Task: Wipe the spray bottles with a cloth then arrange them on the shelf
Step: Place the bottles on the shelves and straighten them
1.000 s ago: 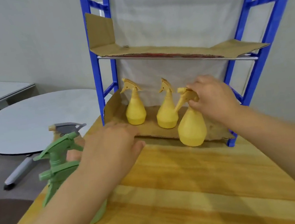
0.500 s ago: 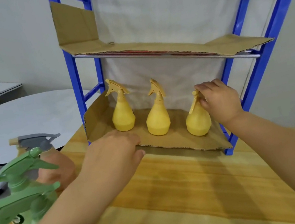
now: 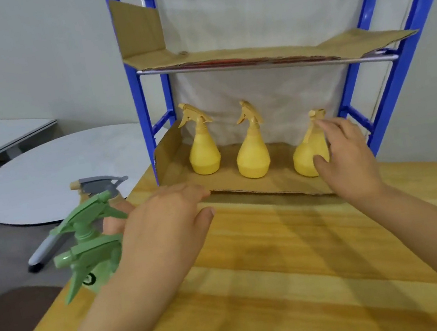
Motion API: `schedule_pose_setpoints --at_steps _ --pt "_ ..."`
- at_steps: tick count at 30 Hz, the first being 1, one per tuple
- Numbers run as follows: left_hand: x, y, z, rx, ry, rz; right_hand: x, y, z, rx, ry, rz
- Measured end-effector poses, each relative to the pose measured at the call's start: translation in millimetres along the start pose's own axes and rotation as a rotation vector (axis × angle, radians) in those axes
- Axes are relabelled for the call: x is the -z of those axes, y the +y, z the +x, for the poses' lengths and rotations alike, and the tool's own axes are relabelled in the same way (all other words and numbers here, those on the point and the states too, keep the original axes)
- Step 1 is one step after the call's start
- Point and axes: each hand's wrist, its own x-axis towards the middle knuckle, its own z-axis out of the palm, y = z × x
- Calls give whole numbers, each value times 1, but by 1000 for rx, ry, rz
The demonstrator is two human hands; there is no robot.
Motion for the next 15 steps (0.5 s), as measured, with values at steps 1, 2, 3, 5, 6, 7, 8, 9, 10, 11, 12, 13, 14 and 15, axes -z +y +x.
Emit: schedule_pose_setpoints --at_steps 1,2,3,5,6,7,8,9,10,11,12,13,14,15 --pt "4 -5 -8 5 19 -7 -2 -12 -11 5 -28 9" --pt "7 -11 -15 11 36 -18 -5 -25 -21 14 -59 19" --pt "10 -18 -22 19 48 -35 -9 -38 -31 25 -94 36" --pt "17 -32 -35 1 80 -61 -17 -66 -48 45 -171 112" --pt "20 -41 -42 -23 114 -64 -22 -81 -56 44 -211 167" --pt "23 -50 -48 -37 159 -60 -27 -98 -63 37 -255 231" --pt "26 -59 -55 -34 202 -57 -34 -115 -71 31 -301 298" --pt "29 -69 -61 -13 235 -66 -40 -131 -78 33 -345 362" --pt "32 -77 -68 17 268 -94 -46 -148 -84 45 -388 416" --pt "35 -85 -74 55 305 -140 -51 -164 -90 68 -430 458" --pt "36 -93 -80 98 344 -204 -55 -179 -96 99 -469 487" --pt "37 -99 -85 143 384 -285 -60 -193 -100 126 -507 509" --pt "36 -107 -89 193 426 -379 -64 -204 -105 135 -549 532" --pt "34 -114 -92 257 464 -473 -68 -214 -110 127 -586 566"
